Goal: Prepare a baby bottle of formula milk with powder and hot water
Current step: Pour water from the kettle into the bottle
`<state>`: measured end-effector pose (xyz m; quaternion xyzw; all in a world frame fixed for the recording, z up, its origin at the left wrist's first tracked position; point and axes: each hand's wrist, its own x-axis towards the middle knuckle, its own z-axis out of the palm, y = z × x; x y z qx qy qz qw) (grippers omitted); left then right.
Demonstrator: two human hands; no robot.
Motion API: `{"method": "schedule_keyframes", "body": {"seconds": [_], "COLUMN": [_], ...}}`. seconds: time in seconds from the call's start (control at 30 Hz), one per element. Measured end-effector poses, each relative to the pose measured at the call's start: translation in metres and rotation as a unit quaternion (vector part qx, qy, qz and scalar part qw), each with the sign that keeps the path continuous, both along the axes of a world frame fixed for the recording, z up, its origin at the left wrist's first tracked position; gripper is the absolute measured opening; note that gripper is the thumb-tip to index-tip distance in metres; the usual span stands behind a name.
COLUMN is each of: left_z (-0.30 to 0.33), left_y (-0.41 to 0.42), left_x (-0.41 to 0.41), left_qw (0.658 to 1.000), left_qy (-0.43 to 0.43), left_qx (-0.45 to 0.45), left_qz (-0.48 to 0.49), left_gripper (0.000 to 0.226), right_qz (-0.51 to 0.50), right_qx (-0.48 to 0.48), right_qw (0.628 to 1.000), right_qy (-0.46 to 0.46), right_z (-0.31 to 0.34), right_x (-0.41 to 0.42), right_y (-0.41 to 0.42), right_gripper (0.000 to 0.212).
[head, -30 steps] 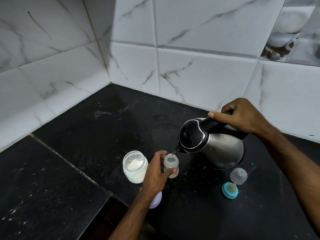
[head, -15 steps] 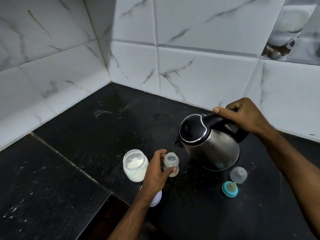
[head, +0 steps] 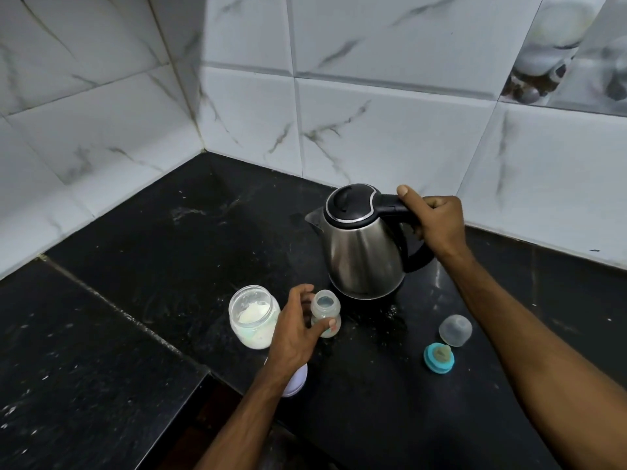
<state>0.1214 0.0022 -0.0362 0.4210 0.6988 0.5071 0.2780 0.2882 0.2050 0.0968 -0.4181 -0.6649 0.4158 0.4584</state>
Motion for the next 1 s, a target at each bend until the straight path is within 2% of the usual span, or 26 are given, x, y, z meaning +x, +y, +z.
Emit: {"method": "schedule_keyframes", "body": {"seconds": [0.13, 0.23, 0.6, 1.0], "left_z": [0.000, 0.000, 0.003, 0.002], "left_y": [0.001, 0.002, 0.000, 0.000], "left_x": [-0.001, -0.002, 0.000, 0.000], "left_qw": [1.000, 1.000, 1.000, 1.000], "left_qy": [0.000, 0.000, -0.019, -0.015], "left_qx": [-0.004, -0.008, -0.020, -0.026], "left_qz": [-0.001, 0.002, 0.003, 0.007], "left_gripper": [0.063, 0.061, 0.063, 0.061], "right_qz": [-0.005, -0.003, 0.036, 0.031], "right_qx": [-0.026, -0.037, -0.059, -0.076], "right_qw": [0.999, 0.998, 0.995, 0.993], "right_qy": [0.041, 0.058, 0.073, 0.083], "right_z": [-0.013, -0.019, -0.040, -0.047], "right_x": [-0.021, -0.040, -0.082, -0.088], "right_y": [0.003, 0.004, 0.014, 0.030], "right_gripper": [0.086, 0.067, 0.069, 0.065]}}
